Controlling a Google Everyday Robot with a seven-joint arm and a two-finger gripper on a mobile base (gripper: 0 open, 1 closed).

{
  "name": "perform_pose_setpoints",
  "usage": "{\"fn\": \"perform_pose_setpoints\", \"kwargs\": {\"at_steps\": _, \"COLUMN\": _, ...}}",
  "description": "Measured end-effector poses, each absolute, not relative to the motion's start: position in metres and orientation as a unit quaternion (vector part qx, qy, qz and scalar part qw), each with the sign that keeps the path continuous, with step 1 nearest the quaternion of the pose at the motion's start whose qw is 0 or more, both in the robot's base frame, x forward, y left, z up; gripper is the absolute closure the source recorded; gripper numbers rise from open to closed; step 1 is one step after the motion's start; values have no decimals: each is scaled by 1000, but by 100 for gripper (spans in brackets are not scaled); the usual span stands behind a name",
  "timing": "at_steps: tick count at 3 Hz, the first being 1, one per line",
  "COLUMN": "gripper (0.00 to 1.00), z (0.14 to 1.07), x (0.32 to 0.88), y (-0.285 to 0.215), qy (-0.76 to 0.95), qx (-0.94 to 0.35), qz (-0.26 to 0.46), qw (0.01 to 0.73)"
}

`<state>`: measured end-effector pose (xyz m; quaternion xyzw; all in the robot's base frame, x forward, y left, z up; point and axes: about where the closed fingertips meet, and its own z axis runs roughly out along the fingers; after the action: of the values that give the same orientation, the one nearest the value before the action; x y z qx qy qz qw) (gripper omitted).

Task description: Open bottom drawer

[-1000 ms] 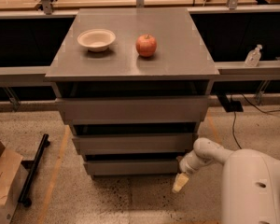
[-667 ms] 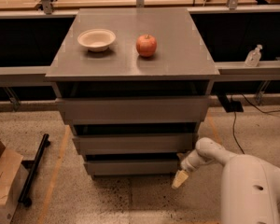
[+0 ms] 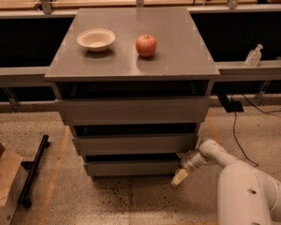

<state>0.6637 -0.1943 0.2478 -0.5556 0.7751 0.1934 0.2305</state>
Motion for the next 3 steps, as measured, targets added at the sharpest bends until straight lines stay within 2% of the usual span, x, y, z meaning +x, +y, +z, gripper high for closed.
{"fn": "perform_pose_setpoints", "kwargs": {"at_steps": 3, "gripper": 0, "z": 248, "x": 663, "y": -194, "qy": 775, "qx": -556, "qz": 194, "qw": 230}}
